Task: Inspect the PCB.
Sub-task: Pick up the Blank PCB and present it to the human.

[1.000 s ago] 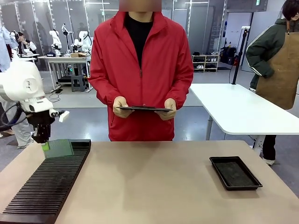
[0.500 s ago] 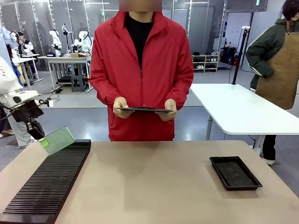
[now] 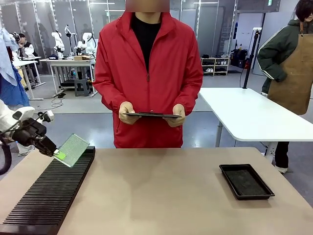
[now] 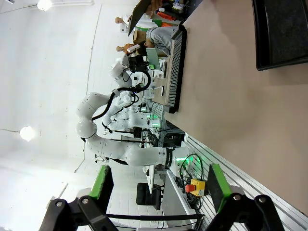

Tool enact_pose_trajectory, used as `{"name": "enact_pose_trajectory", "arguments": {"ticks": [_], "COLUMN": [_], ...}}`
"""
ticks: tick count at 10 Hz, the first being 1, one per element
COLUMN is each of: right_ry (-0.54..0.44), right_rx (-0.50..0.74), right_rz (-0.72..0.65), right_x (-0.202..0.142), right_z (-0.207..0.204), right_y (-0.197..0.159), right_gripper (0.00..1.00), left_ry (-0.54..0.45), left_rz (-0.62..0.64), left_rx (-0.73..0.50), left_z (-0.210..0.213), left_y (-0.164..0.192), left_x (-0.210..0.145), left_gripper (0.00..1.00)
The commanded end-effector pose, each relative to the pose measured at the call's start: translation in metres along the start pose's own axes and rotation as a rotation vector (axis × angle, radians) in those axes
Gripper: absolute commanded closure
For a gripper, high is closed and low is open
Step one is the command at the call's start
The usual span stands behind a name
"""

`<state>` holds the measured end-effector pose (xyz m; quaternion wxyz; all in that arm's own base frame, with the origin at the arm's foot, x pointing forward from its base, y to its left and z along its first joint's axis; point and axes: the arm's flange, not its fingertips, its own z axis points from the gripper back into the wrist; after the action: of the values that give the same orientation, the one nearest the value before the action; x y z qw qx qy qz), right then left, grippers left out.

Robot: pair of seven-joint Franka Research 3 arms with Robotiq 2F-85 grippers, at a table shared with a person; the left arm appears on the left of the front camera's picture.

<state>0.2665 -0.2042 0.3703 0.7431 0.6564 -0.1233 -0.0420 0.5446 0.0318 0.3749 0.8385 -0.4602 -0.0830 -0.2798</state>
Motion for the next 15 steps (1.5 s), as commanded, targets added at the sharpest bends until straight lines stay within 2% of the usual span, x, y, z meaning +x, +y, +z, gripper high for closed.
{"name": "enact_pose_trajectory", "arguments": {"ticks": [1,3,4,8,9,12,15], "right_ry": [0.003,0.003,0.003,0.003,0.003,0.003,0.003], "right_rx": [0.004,0.004,0.004,0.004,0.004,0.004,0.004], "right_rz": [0.004,0.004,0.004,0.004,0.004,0.004,0.004], "right_x": [-0.003,-0.003,-0.003,-0.003,-0.003,-0.003,-0.003], "right_z": [0.001,0.001,0.001,0.001,0.001,0.001,0.001], "right_y": [0.0,0.0,0.0,0.0,0.0,0.0,0.0], "right_gripper": [0.0,0.0,0.0,0.0,0.0,0.0,0.0], "left_ry": [-0.118,-0.14,-0.089,-0.089,-0.103,-0.203,-0.269], "left_rz": [0.032,0.023,0.041,0.041,0.046,0.247,0.372], "left_rx": [-0.011,0.008,-0.041,-0.041,-0.038,-0.309,-0.435], "left_z": [-0.007,-0.007,-0.007,-0.007,-0.008,-0.021,-0.055], "left_y": [-0.007,-0.013,0.002,0.002,0.002,0.018,0.017], "left_x": [-0.004,-0.004,-0.004,-0.004,-0.005,0.014,0.017], "left_gripper": [1.0,1.0,1.0,1.0,0.97,0.97,0.97]}}
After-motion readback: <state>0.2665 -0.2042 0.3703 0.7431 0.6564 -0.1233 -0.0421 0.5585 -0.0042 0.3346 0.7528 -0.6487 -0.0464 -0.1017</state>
